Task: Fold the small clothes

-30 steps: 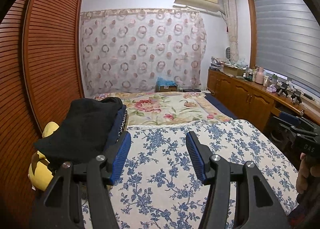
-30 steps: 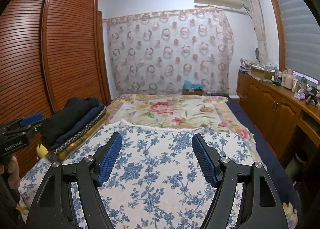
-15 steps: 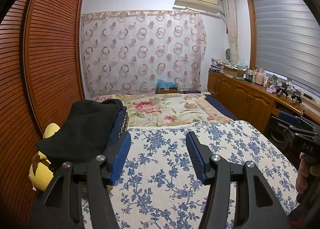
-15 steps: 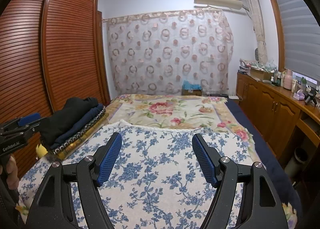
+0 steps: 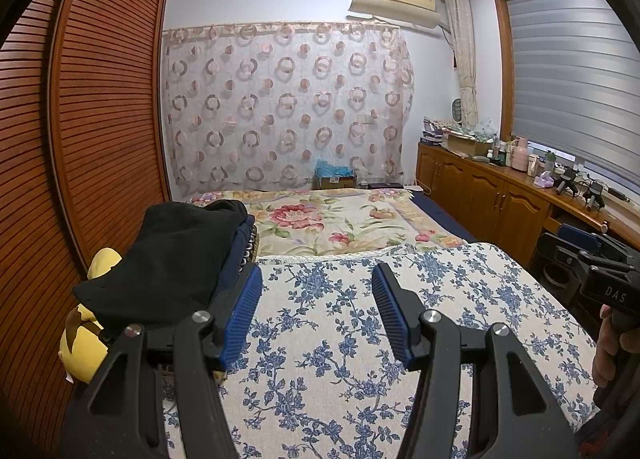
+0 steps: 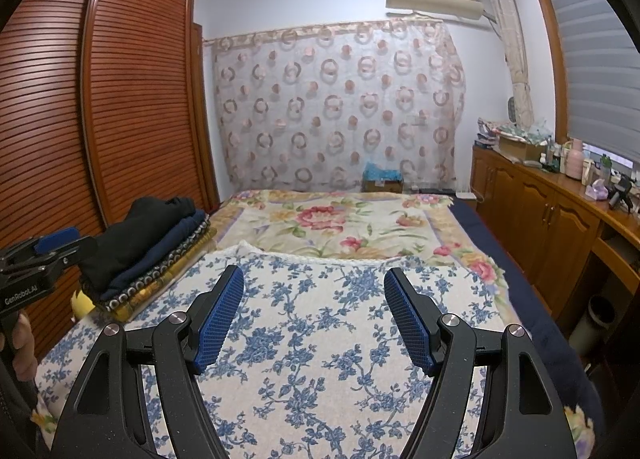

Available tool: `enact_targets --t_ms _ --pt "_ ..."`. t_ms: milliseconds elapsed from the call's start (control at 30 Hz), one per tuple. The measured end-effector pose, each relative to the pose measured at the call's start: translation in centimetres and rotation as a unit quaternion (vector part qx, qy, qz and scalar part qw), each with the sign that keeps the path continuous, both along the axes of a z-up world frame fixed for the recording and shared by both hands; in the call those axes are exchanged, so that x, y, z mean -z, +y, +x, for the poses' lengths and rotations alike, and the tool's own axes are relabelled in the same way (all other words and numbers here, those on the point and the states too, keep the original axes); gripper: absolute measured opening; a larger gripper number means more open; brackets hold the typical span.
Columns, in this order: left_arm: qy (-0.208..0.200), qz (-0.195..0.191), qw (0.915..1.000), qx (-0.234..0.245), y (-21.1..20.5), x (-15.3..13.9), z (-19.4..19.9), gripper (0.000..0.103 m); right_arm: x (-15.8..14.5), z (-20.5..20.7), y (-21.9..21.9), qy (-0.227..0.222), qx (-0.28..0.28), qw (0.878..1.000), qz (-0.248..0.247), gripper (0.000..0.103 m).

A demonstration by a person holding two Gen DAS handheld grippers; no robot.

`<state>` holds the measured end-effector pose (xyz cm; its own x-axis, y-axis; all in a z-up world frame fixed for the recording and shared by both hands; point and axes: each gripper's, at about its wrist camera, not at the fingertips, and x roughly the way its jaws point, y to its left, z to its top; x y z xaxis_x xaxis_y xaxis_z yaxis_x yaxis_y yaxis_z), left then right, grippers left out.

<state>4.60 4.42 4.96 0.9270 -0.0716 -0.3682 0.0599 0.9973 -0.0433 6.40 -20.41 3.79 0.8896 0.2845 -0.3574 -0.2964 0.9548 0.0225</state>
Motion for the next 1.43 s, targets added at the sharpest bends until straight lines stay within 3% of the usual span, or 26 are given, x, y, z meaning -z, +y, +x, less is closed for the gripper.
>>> enact_targets --t_ms 1433 --pt "-0.003 -0.001 1.0000 -0.002 0.29 -0.16 0.03 0.057 0.08 0.09 -0.30 0.000 0.001 1.000 0.002 0.075"
